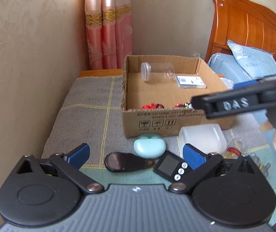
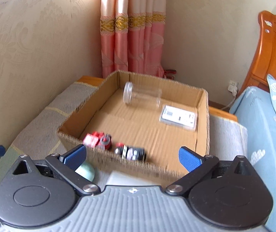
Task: Organize rigid objects
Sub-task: 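Move both tools back toward the remaining objects on the bed, then grasp the black timer with left gripper while right approaches the grey toy cat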
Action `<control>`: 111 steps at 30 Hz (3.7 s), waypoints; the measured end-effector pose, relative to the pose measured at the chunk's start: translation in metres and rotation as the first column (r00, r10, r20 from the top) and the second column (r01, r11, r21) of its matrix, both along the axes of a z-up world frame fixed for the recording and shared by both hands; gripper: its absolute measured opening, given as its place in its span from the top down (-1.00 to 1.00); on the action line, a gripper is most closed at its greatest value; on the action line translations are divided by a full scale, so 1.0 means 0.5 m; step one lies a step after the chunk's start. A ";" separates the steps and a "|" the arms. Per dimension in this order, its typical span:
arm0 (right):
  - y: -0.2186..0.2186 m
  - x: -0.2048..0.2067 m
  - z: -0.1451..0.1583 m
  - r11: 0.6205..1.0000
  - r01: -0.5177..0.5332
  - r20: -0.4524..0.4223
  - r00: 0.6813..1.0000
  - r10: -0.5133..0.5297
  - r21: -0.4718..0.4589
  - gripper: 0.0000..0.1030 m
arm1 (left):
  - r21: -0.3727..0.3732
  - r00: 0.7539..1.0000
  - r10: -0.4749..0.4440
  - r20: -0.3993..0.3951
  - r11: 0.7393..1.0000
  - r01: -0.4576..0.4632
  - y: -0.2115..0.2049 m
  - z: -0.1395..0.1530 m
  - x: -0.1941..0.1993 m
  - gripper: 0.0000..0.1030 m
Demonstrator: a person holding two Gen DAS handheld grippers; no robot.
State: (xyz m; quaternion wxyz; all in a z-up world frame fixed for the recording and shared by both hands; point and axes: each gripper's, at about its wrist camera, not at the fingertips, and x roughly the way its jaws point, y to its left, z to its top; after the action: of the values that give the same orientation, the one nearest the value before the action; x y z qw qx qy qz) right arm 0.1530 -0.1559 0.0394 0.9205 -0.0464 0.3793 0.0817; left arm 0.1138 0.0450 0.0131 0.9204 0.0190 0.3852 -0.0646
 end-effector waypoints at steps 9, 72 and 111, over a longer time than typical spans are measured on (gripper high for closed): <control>-0.005 -0.155 -0.058 0.990 0.138 -0.056 0.989 -0.139 -0.027 -1.00 | 0.040 0.996 -0.033 -0.079 0.999 0.036 -0.016 -0.045 -0.047 -0.98; -0.184 -0.243 -0.221 0.992 0.128 -0.094 0.987 -0.128 -0.012 -1.00 | 0.031 0.878 -0.441 -0.185 0.891 0.453 -0.144 -0.174 0.074 -0.98; -0.115 -0.291 -0.175 0.991 -0.126 -0.142 0.981 0.131 0.042 -1.00 | 0.015 0.896 -0.418 -0.150 0.905 0.425 -0.098 -0.160 0.016 -0.34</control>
State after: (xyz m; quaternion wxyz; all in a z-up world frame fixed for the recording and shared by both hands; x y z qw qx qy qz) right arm 0.0075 -0.2136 -0.0481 0.8840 -0.0497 0.4399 0.1502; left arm 0.1218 -0.0040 -0.0669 0.8538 0.1191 0.4383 -0.2545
